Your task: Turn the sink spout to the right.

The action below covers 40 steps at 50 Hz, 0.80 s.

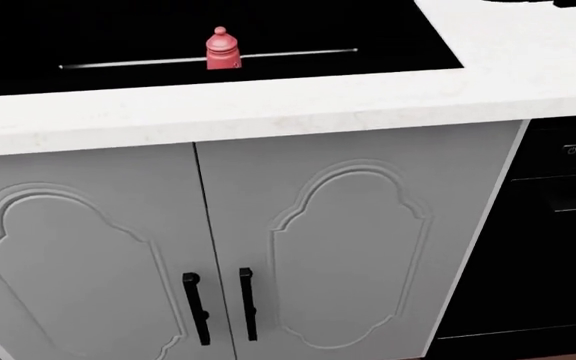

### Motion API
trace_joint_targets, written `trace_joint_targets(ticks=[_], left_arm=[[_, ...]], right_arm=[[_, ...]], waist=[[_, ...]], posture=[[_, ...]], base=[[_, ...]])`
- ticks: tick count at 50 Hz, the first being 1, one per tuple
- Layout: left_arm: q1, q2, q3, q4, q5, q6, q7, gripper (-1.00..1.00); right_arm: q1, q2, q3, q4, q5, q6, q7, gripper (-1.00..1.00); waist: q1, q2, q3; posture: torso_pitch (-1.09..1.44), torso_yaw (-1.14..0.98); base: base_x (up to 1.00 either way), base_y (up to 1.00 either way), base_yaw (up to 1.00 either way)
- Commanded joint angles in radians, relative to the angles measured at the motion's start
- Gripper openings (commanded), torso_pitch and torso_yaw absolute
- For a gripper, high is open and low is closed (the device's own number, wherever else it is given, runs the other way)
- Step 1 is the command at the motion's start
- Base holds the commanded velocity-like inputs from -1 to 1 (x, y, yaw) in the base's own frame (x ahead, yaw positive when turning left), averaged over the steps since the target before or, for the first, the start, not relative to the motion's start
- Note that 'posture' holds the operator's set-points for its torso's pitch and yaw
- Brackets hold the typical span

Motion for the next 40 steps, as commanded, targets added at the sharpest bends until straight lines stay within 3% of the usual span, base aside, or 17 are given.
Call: trace_joint_targets(ticks=[1,2,3,5,6,12,15,16,17,18,21,25,27,29,30,32,40], left_arm=[[-0.027,0.012,0.003,-0.013,-0.007,-0.024,0.002,1.0],[-0.033,0.017,0.004,-0.013,-0.012,-0.019,0.005,1.0],[-0.034,0.022,0.004,-0.011,-0.013,-0.019,0.005,1.0],[-0.03,0.037,0.012,-0.004,-0.018,-0.021,0.0,1.0],[-0.027,0.046,0.02,-0.001,-0.022,-0.021,-0.003,1.0],[-0.014,0.075,0.042,0.014,-0.045,-0.03,0.002,1.0],[-0.025,0.081,0.036,0.016,-0.057,-0.028,0.016,1.0],[-0.027,0.081,0.032,0.016,-0.059,-0.028,0.019,1.0],[-0.029,0.082,0.032,0.017,-0.062,-0.028,0.02,1.0],[-0.031,0.085,0.031,0.018,-0.064,-0.027,0.022,1.0],[-0.033,0.086,0.03,0.018,-0.069,-0.028,0.027,1.0],[-0.036,0.091,0.032,0.014,-0.08,-0.021,0.035,1.0],[-0.036,0.092,0.032,0.011,-0.084,-0.019,0.038,1.0],[-0.036,0.092,0.032,0.011,-0.087,-0.02,0.041,1.0],[-0.035,0.092,0.032,0.012,-0.088,-0.022,0.042,1.0],[-0.035,0.094,0.033,0.01,-0.093,-0.02,0.045,1.0],[-0.033,0.095,0.031,0.008,-0.103,-0.021,0.054,1.0]], right_arm=[[-0.021,-0.013,-0.01,-0.007,-0.006,-0.026,-0.006,1.0],[-0.022,-0.012,-0.011,-0.007,-0.006,-0.026,-0.007,1.0],[-0.026,-0.012,-0.01,-0.007,-0.004,-0.023,-0.008,1.0],[-0.032,-0.014,-0.008,-0.001,-0.004,-0.024,-0.008,1.0],[-0.036,-0.016,-0.007,0.003,-0.004,-0.024,-0.007,1.0],[-0.053,-0.019,-0.002,0.017,-0.007,-0.026,-0.007,1.0],[-0.052,-0.021,-0.005,0.016,-0.007,-0.026,-0.006,1.0],[-0.05,-0.02,-0.006,0.015,-0.007,-0.027,-0.006,1.0],[-0.047,-0.02,-0.006,0.015,-0.007,-0.028,-0.006,1.0],[-0.047,-0.021,-0.008,0.015,-0.007,-0.028,-0.005,1.0],[-0.045,-0.021,-0.007,0.015,-0.007,-0.029,-0.006,1.0],[-0.046,-0.022,-0.008,0.015,-0.005,-0.028,-0.006,1.0],[-0.045,-0.02,-0.008,0.014,-0.004,-0.028,-0.007,1.0],[-0.044,-0.02,-0.008,0.012,-0.003,-0.027,-0.007,1.0],[-0.046,-0.021,-0.008,0.014,-0.003,-0.027,-0.007,1.0],[-0.047,-0.022,-0.009,0.009,-0.002,-0.022,-0.008,1.0],[-0.045,-0.024,-0.011,0.002,0.002,-0.018,-0.008,1.0]], waist=[[-0.002,-0.009,-0.02],[0.0,-0.044,-0.03],[-0.006,-0.014,-0.024],[-0.007,-0.028,-0.02],[-0.011,-0.02,-0.023],[-0.018,0.037,-0.006],[-0.029,0.108,-0.023],[-0.036,0.112,-0.036],[-0.022,0.096,-0.02],[-0.027,0.108,-0.013],[-0.018,0.082,-0.023],[-0.012,0.047,-0.014],[-0.006,0.018,-0.013],[-0.001,-0.039,-0.029],[-0.006,-0.008,-0.021],[-0.007,-0.025,-0.017],[-0.021,0.052,-0.006]], posture=[[0.0,0.0],[0.0,0.0],[0.0,0.0],[0.0,0.0],[0.0,0.0],[0.0,0.0],[0.0,0.0],[0.0,0.0],[0.0,0.0],[0.0,0.0],[0.0,0.0],[0.0,0.0],[0.0,0.0],[0.0,0.0],[0.0,0.0],[0.0,0.0],[0.0,0.0]], base=[[0.18,0.0,0.0],[0.18,0.0,0.0],[0.18,0.0,0.0],[0.18,0.0,0.0],[0.19,0.0,0.0],[0.18,0.0,0.0],[0.18,0.0,0.0],[0.18,0.0,0.0],[0.18,0.0,0.0],[0.18,0.0,0.0],[0.18,0.0,0.0],[0.19,0.0,0.0],[0.2,0.0,0.0],[0.2,0.0,0.0],[0.2,0.0,0.0],[0.2,0.0,0.0],[0.2,0.0,0.0]])
